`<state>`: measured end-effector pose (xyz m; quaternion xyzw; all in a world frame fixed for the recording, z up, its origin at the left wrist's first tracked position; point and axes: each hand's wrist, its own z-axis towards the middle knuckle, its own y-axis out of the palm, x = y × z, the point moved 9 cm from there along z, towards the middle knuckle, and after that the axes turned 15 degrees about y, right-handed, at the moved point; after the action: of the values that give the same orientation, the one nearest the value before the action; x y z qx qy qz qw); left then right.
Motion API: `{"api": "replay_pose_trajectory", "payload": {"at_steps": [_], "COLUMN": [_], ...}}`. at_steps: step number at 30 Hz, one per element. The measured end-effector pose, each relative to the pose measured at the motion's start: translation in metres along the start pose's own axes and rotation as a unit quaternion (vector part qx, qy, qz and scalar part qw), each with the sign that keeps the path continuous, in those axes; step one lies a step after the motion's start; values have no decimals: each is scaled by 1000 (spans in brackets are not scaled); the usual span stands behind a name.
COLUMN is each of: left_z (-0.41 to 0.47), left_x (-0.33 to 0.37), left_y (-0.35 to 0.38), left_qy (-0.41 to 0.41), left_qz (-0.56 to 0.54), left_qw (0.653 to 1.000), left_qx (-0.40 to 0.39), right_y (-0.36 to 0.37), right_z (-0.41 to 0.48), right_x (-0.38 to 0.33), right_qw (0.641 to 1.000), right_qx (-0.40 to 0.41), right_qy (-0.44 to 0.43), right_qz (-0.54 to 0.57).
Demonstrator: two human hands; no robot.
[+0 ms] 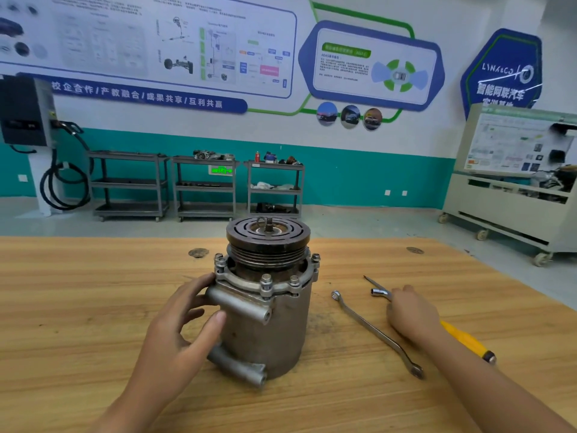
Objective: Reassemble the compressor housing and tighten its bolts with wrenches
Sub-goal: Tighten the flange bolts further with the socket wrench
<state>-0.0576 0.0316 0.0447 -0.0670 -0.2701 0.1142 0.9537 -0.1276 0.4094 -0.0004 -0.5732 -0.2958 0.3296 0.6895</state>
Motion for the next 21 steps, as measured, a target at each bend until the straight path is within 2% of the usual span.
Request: {"api": "replay_pose_trajectory", "payload": {"at_steps": [5,12,14,16,17,18,19,21], "left_z": [1,0,-1,-1,-1,-1,0,2], "left_x": [-1,1,0,0,0,0,0,2], "left_y": [0,2,2,2,2,2,2,-2], "left_qy": [5,2,-1,-1,0,3,6,7], "left_qz": [2,-1,4,5,3,0,-4,-8], "left_qw": [1000,1000,1000,1000,1000,1000,1000,1000], "left_qx": [-1,6,3,2,3,5,8,19], "right_y": [1,6,-2,-22,-37,-54,-72,-106], "right_z": [4,1,-2,-6,-10,-16,-22,-38], "right_x": [8,-4,-3,-3,-2,0,1,-1], "right_qw": [999,994,995,983,960,921,864,728], "right_qx": [7,-73,-85,-101,-108,-116,-128,-155], "right_qy": [2,-61,-59,-57,-54,-48,-45,-60], "right_qz": [-46,-61,-9,140,251,370,485,665]}}
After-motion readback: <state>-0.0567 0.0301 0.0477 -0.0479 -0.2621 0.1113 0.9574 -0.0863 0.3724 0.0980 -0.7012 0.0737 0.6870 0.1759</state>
